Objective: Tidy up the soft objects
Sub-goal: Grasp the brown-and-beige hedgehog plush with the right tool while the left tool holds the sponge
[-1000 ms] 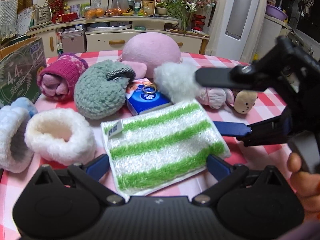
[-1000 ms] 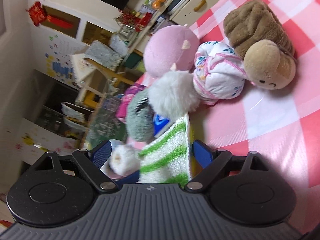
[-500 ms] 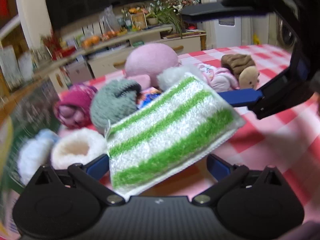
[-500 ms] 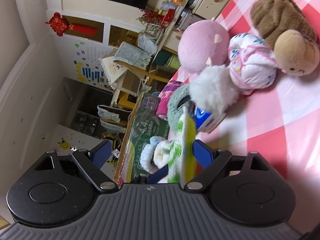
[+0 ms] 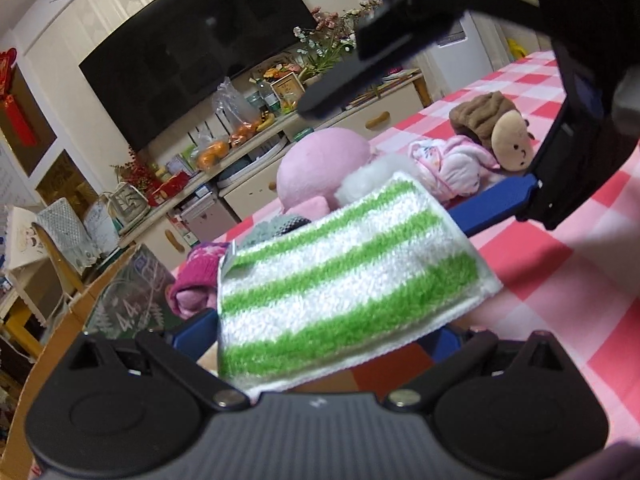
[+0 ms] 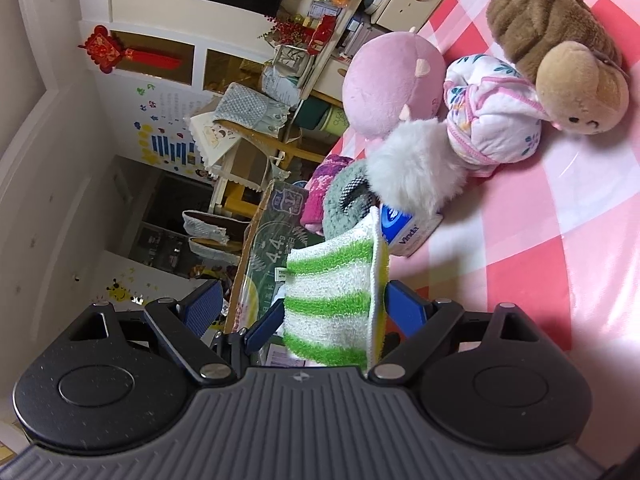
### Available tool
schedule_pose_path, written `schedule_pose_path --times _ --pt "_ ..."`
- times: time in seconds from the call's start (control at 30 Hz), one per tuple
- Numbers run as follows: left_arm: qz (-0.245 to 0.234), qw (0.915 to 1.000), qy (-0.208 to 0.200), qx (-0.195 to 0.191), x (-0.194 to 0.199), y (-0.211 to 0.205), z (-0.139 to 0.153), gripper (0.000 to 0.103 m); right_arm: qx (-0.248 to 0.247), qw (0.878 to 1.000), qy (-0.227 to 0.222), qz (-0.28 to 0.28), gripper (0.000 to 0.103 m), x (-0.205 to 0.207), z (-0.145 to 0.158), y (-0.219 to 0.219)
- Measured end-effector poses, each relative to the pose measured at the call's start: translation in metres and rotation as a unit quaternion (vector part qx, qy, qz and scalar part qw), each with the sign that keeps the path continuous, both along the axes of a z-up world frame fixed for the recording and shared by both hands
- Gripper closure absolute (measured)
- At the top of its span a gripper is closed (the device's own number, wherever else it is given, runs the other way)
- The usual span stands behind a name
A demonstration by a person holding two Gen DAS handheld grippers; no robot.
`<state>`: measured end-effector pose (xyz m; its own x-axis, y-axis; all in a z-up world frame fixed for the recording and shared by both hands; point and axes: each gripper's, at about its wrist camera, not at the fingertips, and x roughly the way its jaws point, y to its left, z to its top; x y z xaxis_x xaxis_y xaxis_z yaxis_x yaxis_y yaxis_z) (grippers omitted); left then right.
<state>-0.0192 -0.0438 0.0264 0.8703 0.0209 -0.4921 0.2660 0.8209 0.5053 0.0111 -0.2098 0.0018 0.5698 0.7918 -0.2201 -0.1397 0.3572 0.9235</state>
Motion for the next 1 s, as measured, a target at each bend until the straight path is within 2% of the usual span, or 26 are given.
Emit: schedule_pose_path --times 0.13,0.37,0.47,0.6,0.77,0.9,0.93,1.0 --pt "0.012 0.9998 0.01 -0.014 0.001 0.003 -0.001 0.001 0.006 1.0 -0.006 0.013 0.0 -0.005 0.005 -0.002" --pt "0.011 0.9996 -0.015 -0.02 -0.006 0.001 -0.001 0.001 0.011 1.0 0.002 0.019 0.0 -0.01 0.006 -0.007" --pt "-0.002 0.9999 -0.008 -0.006 -0.006 -0.004 -0.007 0.001 0.018 1.0 0.007 0.016 0.0 -0.01 0.004 -0.009" --pt "-0.031 0.9992 -0.018 0.018 -0.009 -0.01 -0.008 0.015 0.02 1.0 0.008 0.017 0.0 -0.009 0.003 -0.01" --pt "-0.046 0.9983 -0.01 0.035 0.0 -0.013 -0.01 0.027 0.017 1.0 0.011 0.013 0.0 -0.008 0.001 -0.013" --pt "-0.048 0.9983 0.003 0.032 0.005 -0.014 -0.009 0.042 -0.02 1.0 -0.004 0.002 0.0 -0.011 0.009 -0.016" --pt "-0.047 0.9984 0.006 0.03 0.006 -0.014 -0.009 0.045 -0.031 0.999 -0.009 -0.006 0.0 -0.012 0.011 -0.018" --pt "-0.049 0.9985 0.015 0.021 0.007 -0.014 -0.007 0.056 -0.062 0.997 -0.019 -0.04 0.0 -0.016 0.016 -0.023"
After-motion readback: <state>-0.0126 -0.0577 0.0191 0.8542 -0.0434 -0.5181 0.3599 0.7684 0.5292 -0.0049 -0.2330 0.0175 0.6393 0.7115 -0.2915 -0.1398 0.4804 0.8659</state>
